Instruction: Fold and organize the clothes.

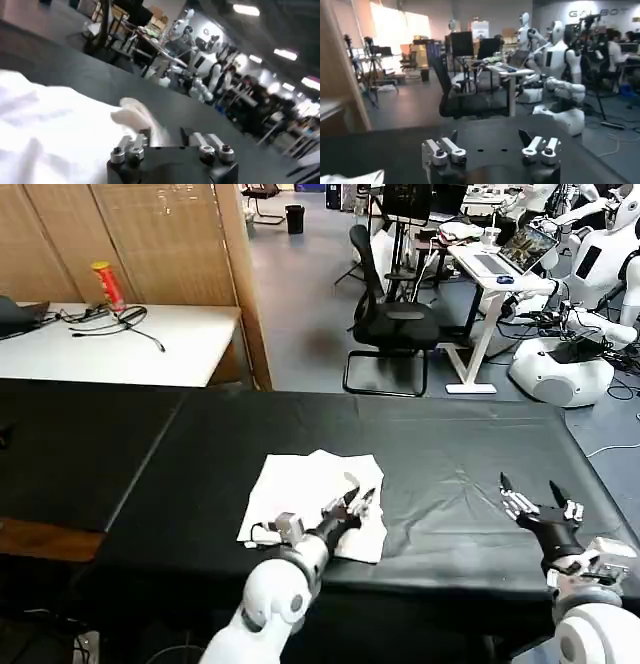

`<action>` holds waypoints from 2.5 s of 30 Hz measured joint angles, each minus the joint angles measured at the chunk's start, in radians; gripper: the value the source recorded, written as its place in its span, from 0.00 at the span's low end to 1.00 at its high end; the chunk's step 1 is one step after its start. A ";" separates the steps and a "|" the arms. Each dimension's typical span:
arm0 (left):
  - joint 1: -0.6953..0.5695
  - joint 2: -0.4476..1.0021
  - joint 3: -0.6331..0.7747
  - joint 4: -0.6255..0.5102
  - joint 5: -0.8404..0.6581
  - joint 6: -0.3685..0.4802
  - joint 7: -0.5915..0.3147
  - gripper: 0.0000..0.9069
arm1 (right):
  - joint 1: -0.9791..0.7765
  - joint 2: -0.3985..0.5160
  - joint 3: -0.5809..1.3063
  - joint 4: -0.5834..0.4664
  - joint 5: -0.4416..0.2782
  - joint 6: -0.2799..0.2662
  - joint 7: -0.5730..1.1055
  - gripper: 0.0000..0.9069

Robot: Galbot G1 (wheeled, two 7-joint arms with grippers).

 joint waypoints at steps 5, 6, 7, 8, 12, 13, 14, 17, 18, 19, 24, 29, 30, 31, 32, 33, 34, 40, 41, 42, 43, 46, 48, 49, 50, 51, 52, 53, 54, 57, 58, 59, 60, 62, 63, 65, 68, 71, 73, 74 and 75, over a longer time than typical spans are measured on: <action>-0.028 0.032 -0.057 -0.035 0.097 -0.029 0.000 0.97 | 0.041 -0.035 -0.099 -0.057 0.000 -0.007 -0.015 0.97; -0.035 0.047 -0.073 -0.040 0.118 -0.034 0.002 0.97 | 0.053 -0.043 -0.125 -0.071 0.000 -0.010 -0.017 0.97; -0.039 0.068 -0.092 -0.044 0.143 -0.040 0.003 0.97 | 0.066 -0.051 -0.153 -0.083 -0.002 -0.013 -0.022 0.97; -0.040 0.089 -0.110 -0.045 0.162 -0.044 0.005 0.97 | 0.083 -0.059 -0.186 -0.100 -0.008 -0.014 -0.026 0.97; -0.032 0.185 -0.181 -0.042 0.215 -0.066 0.014 0.97 | 0.149 -0.065 -0.320 -0.160 -0.050 -0.012 -0.042 0.97; -0.027 0.208 -0.200 -0.038 0.225 -0.074 0.016 0.97 | 0.167 -0.062 -0.352 -0.178 -0.065 -0.011 -0.046 0.97; -0.021 0.231 -0.220 -0.032 0.232 -0.081 0.019 0.97 | 0.183 -0.059 -0.382 -0.193 -0.075 -0.009 -0.050 0.97; -0.003 0.274 -0.277 -0.013 0.230 -0.088 0.023 0.97 | 0.232 -0.045 -0.464 -0.249 -0.145 0.007 -0.076 0.97; 0.004 0.279 -0.296 -0.008 0.225 -0.087 0.023 0.97 | 0.243 -0.042 -0.483 -0.265 -0.168 0.008 -0.082 0.97; 0.010 0.283 -0.314 -0.005 0.219 -0.086 0.023 0.97 | 0.251 -0.040 -0.502 -0.286 -0.203 0.007 -0.085 0.97; 0.043 0.285 -0.394 0.010 0.210 -0.088 0.033 0.97 | 0.263 -0.036 -0.542 -0.347 -0.316 -0.011 -0.074 0.97; 0.058 0.278 -0.426 0.022 0.206 -0.092 0.048 0.97 | 0.261 -0.021 -0.544 -0.371 -0.389 -0.029 -0.042 0.97; 0.061 0.276 -0.432 0.024 0.200 -0.092 0.051 0.97 | 0.260 -0.018 -0.541 -0.371 -0.391 -0.033 -0.037 0.97; 0.065 0.275 -0.436 0.027 0.191 -0.092 0.056 0.97 | 0.257 -0.012 -0.536 -0.369 -0.390 -0.037 -0.030 0.97; 0.068 0.272 -0.440 0.029 0.182 -0.093 0.062 0.97 | 0.253 -0.007 -0.529 -0.364 -0.386 -0.038 -0.023 0.97; 0.070 0.268 -0.444 0.034 0.169 -0.093 0.067 0.97 | 0.249 -0.003 -0.522 -0.358 -0.375 -0.035 -0.017 0.97; 0.071 0.264 -0.445 0.038 0.156 -0.093 0.071 0.97 | 0.243 0.001 -0.511 -0.347 -0.350 -0.021 -0.011 0.97; 0.064 0.237 -0.445 0.049 0.043 -0.091 0.089 0.97 | 0.212 0.008 -0.432 -0.254 -0.134 0.019 0.008 0.97; 0.063 0.229 -0.442 0.047 0.016 -0.089 0.092 0.97 | 0.207 0.011 -0.417 -0.238 -0.085 0.020 0.013 0.97; 0.062 0.222 -0.439 0.047 -0.006 -0.087 0.096 0.97 | 0.204 0.013 -0.402 -0.221 -0.040 0.019 0.018 0.97; 0.061 0.217 -0.434 0.048 -0.023 -0.086 0.101 0.97 | 0.201 0.014 -0.389 -0.208 -0.007 0.019 0.023 0.97; 0.062 0.197 -0.419 0.060 -0.071 -0.085 0.112 0.97 | 0.191 0.010 -0.350 -0.165 0.095 0.016 0.027 0.97; 0.067 0.187 -0.409 0.068 -0.092 -0.084 0.117 0.97 | 0.185 0.003 -0.326 -0.138 0.139 0.014 0.027 0.97; 0.070 0.183 -0.406 0.072 -0.097 -0.084 0.119 0.97 | 0.183 0.001 -0.316 -0.127 0.153 0.014 0.027 0.97; 0.074 0.178 -0.402 0.075 -0.100 -0.084 0.122 0.97 | 0.181 -0.001 -0.306 -0.111 0.167 0.013 0.027 0.97; 0.078 0.173 -0.398 0.077 -0.102 -0.084 0.125 0.97 | 0.181 -0.003 -0.297 -0.102 0.177 0.012 0.027 0.97; 0.081 0.170 -0.395 0.077 -0.104 -0.084 0.127 0.97 | 0.181 -0.003 -0.290 -0.093 0.184 0.012 0.027 0.97; 0.084 0.167 -0.392 0.077 -0.105 -0.084 0.128 0.97 | 0.180 -0.003 -0.281 -0.084 0.190 0.011 0.027 0.97; 0.086 0.164 -0.390 0.077 -0.107 -0.083 0.130 0.97 | 0.181 -0.003 -0.273 -0.080 0.193 0.011 0.028 0.97; 0.099 0.151 -0.385 0.077 -0.112 -0.081 0.133 0.58 | 0.179 -0.003 -0.258 -0.070 0.196 0.011 0.028 0.97; 0.104 0.146 -0.385 0.077 -0.112 -0.081 0.134 0.52 | 0.179 -0.003 -0.255 -0.067 0.197 0.011 0.028 0.97; 0.108 0.142 -0.384 0.077 -0.114 -0.081 0.134 0.40 | 0.179 -0.003 -0.253 -0.066 0.198 0.011 0.028 0.97; 0.113 0.139 -0.384 0.077 -0.115 -0.081 0.134 0.37 | 0.179 -0.003 -0.251 -0.065 0.199 0.011 0.027 0.97; 0.124 0.132 -0.380 0.077 -0.113 -0.084 0.136 0.32 | 0.182 -0.003 -0.250 -0.063 0.200 0.011 0.027 0.97; 0.130 0.129 -0.378 0.077 -0.111 -0.085 0.137 0.29 | 0.184 -0.002 -0.250 -0.062 0.201 0.011 0.027 0.97; 0.140 0.121 -0.377 0.078 -0.106 -0.090 0.139 0.27 | 0.188 -0.002 -0.250 -0.061 0.202 0.011 0.026 0.97; 0.147 0.110 -0.376 0.084 -0.098 -0.093 0.140 0.20 | 0.191 -0.001 -0.251 -0.059 0.202 0.011 0.025 0.97; 0.147 0.103 -0.374 0.086 -0.097 -0.093 0.140 0.13 | 0.192 0.001 -0.250 -0.057 0.203 0.011 0.024 0.97; 0.144 0.100 -0.373 0.087 -0.102 -0.091 0.140 0.00 | 0.190 0.002 -0.250 -0.056 0.202 0.011 0.024 0.97; 0.142 0.097 -0.373 0.087 -0.109 -0.089 0.139 0.00 | 0.188 0.002 -0.250 -0.056 0.202 0.011 0.024 0.97; 0.139 0.096 -0.372 0.086 -0.120 -0.085 0.136 0.00 | 0.188 0.003 -0.250 -0.056 0.202 0.011 0.024 0.97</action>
